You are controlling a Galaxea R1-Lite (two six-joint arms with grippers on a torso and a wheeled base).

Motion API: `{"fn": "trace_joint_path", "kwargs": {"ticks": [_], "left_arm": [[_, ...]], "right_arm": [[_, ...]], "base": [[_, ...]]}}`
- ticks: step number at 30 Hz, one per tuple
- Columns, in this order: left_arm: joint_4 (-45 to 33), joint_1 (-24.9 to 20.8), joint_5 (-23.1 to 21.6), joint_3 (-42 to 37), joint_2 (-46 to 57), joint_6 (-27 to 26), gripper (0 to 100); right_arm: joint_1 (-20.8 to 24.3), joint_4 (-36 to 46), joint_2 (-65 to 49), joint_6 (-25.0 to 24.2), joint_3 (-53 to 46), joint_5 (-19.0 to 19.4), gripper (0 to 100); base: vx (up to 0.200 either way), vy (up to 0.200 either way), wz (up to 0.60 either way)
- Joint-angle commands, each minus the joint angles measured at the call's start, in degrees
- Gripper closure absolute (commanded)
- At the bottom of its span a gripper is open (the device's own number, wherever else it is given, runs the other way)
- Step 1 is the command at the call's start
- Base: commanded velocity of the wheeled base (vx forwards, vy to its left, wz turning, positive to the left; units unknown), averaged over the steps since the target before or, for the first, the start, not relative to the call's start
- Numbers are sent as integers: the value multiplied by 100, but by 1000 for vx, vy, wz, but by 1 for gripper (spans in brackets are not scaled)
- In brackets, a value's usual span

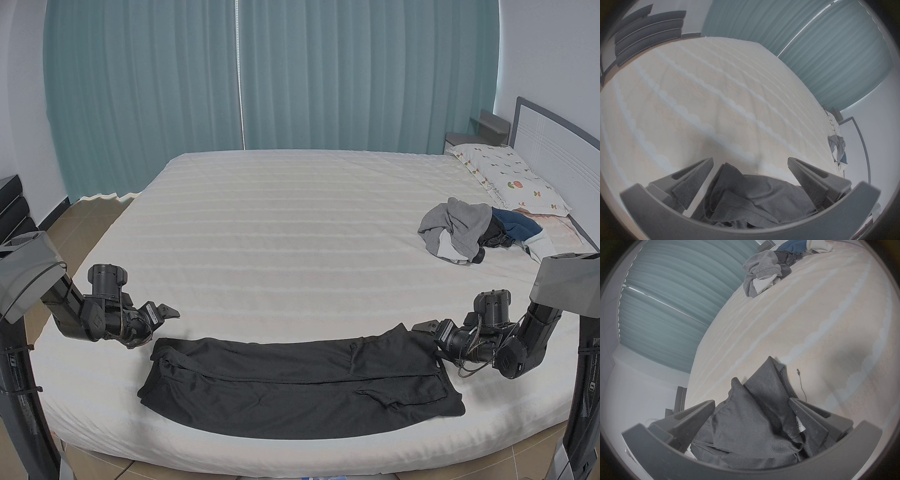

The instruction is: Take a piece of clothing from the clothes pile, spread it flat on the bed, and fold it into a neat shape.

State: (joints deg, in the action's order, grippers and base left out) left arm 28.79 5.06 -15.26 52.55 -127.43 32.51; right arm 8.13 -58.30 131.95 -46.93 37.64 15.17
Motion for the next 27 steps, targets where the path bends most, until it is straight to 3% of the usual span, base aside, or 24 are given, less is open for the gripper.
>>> {"fn": "trace_joint_path", "kwargs": {"ticks": [1,8,9,14,21,27], "left_arm": [[3,-93,15,97,-318,27,0],[21,-163,234,141,-537,18,0],[21,-163,278,141,-537,18,100],[12,-146,357,141,-511,10,100],[21,-102,1140,211,-458,-105,100],[21,-84,1236,203,-318,-140,100]], "right_arm": [[4,-138,103,-18,-187,4,0],[13,-472,129,-18,-425,-5,0],[13,-481,129,-18,-425,-14,0],[13,-481,138,-18,-433,-31,0],[4,-481,129,-18,-442,-31,0],[4,-490,129,-26,-451,-31,0]], "base": [[0,0,0],[0,0,0],[0,0,0],[0,0,0],[0,0,0],[0,0,0]]}}
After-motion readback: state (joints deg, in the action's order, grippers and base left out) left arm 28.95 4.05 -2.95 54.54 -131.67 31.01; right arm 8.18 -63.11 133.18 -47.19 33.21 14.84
